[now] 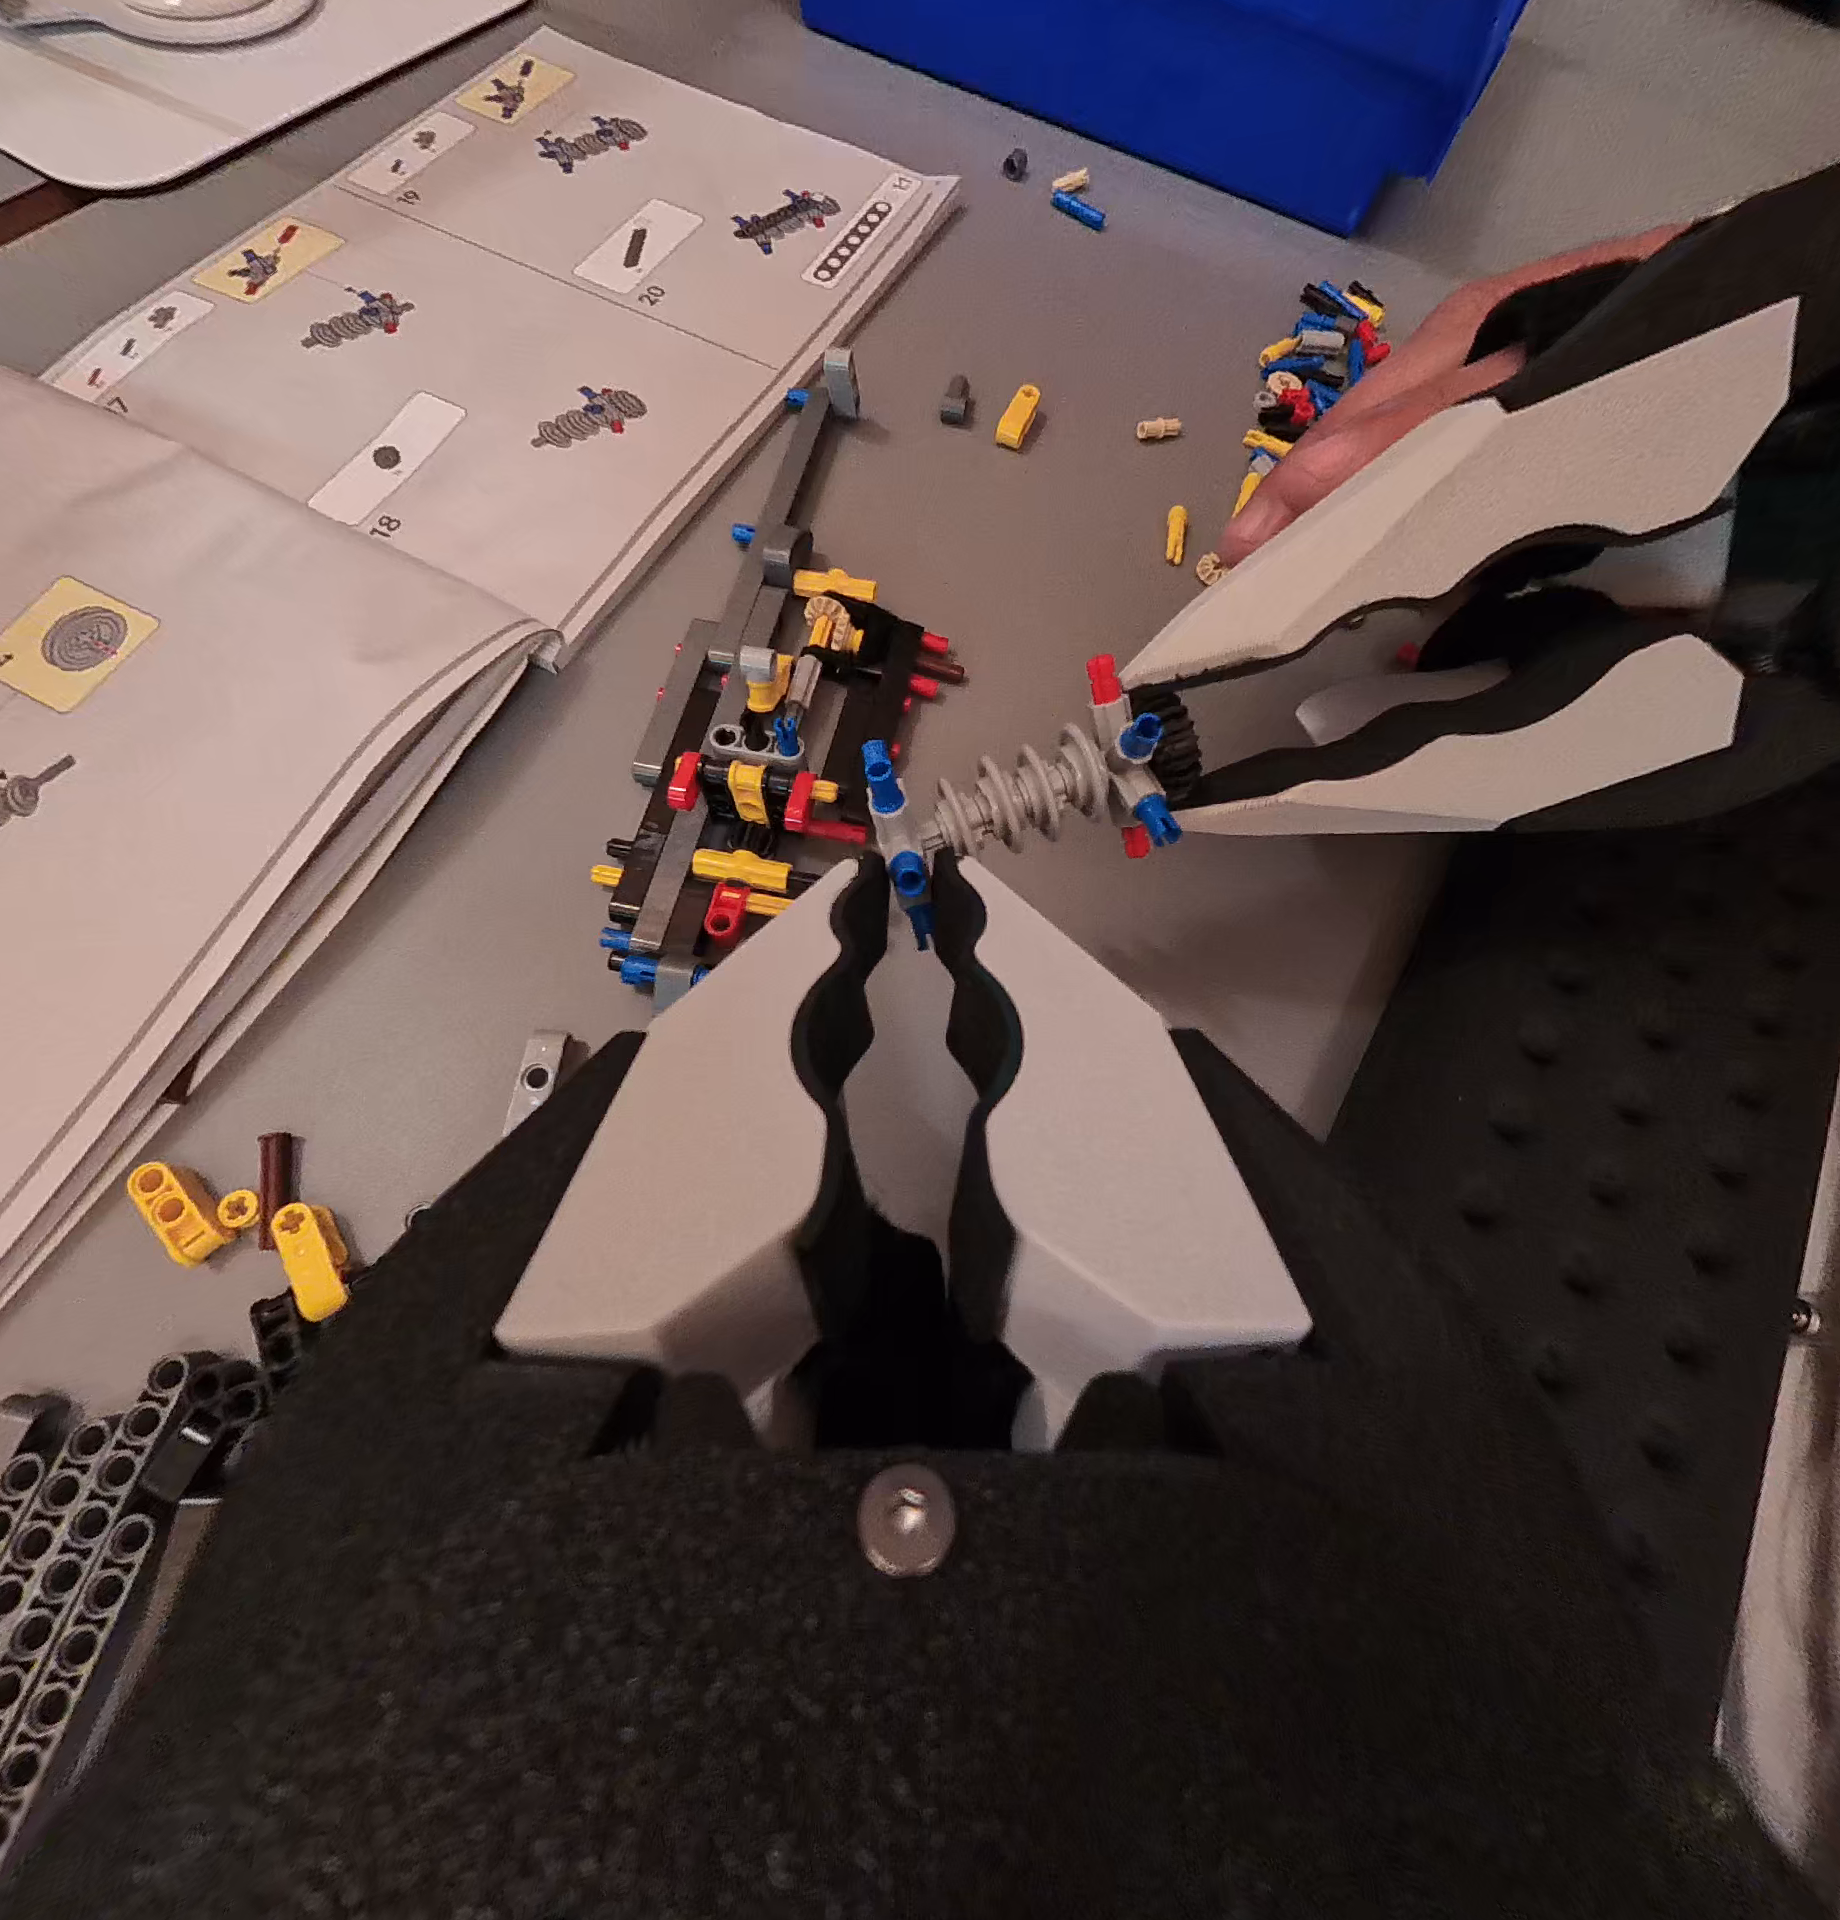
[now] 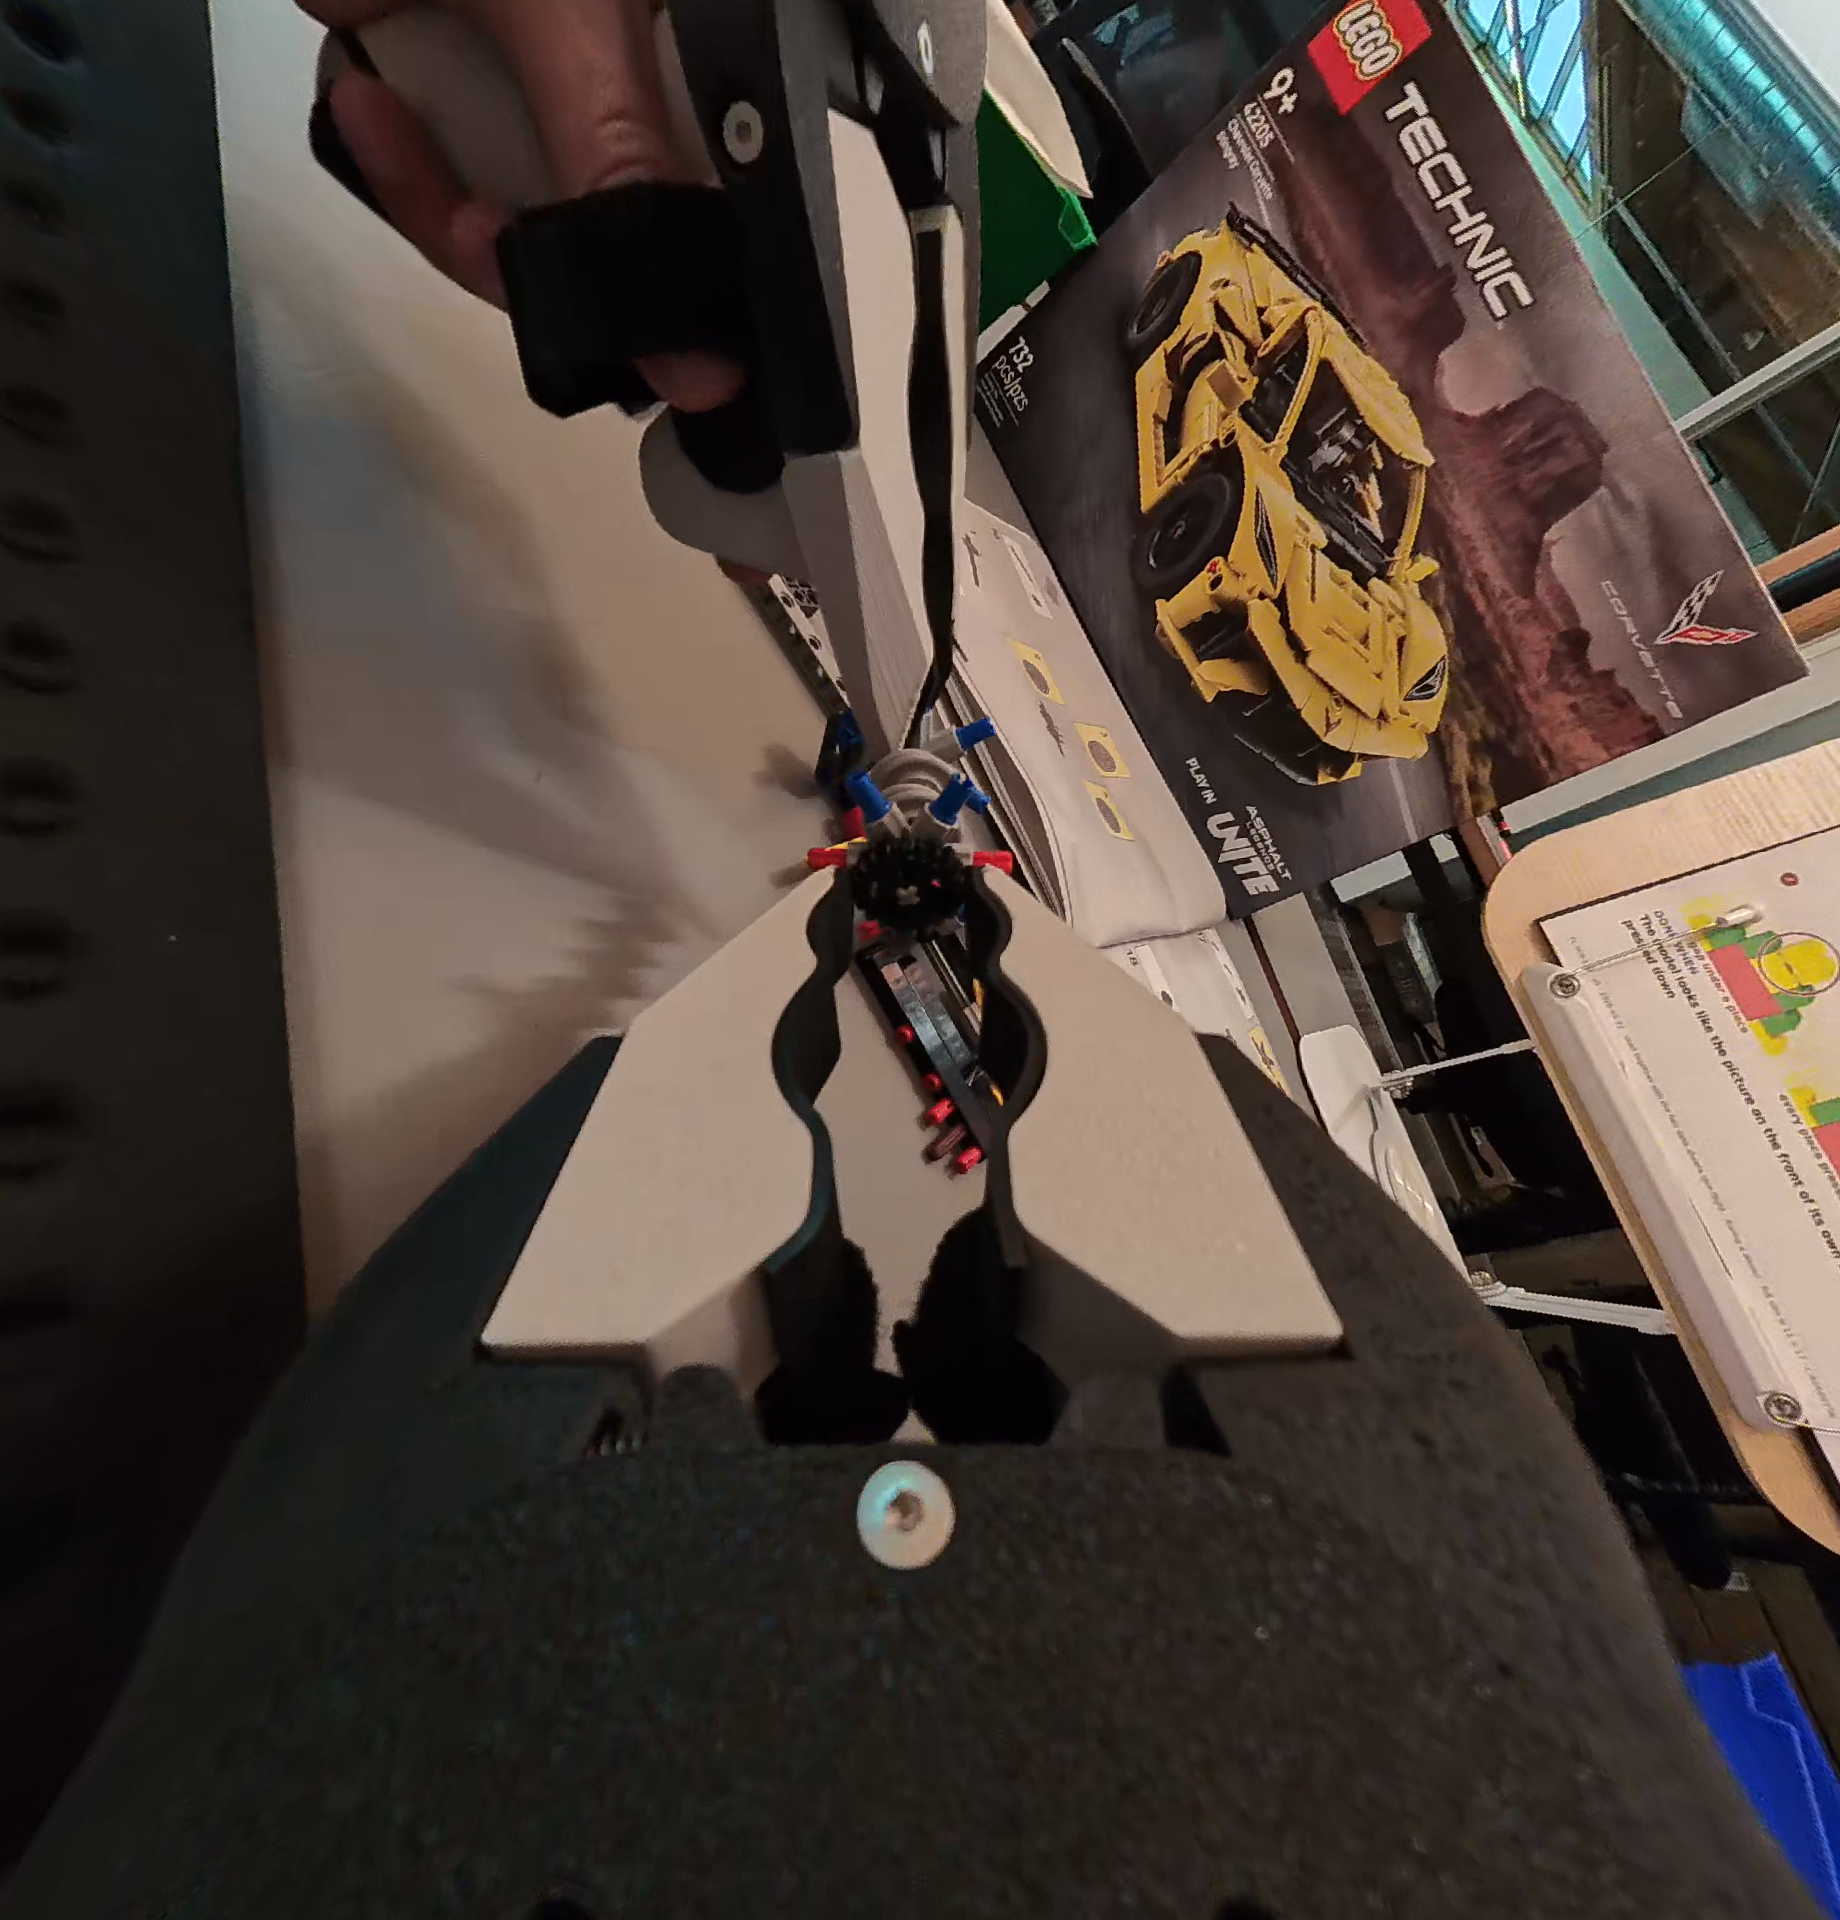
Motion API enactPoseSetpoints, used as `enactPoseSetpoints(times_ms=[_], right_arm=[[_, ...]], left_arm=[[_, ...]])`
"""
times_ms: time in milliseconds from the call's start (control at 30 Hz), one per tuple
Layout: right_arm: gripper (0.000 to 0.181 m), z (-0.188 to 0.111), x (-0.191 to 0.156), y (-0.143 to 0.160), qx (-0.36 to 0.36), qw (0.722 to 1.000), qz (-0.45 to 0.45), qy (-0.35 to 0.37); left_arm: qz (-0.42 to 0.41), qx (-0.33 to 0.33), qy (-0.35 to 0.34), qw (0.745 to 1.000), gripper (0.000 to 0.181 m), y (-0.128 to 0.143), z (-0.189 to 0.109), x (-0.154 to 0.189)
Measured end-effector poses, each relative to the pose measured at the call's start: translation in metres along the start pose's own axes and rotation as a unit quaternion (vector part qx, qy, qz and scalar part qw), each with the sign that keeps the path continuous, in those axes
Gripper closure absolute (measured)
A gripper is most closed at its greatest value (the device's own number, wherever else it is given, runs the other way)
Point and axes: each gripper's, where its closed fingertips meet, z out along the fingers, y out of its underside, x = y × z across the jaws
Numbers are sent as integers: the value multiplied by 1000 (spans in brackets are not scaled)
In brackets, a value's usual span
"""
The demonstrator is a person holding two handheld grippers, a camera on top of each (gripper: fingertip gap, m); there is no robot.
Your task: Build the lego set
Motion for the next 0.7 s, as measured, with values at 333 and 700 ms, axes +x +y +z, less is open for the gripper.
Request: enactPoseSetpoints(times_ms=[333,700], right_arm=[[162,-11,15,-18,68,996,51,16],[161,-9,3,-3,53,987,138,-65]], left_arm=[[15,50,92,994,165,-25,-27,18],[7,35,75,997,171,-9,-13,18]])
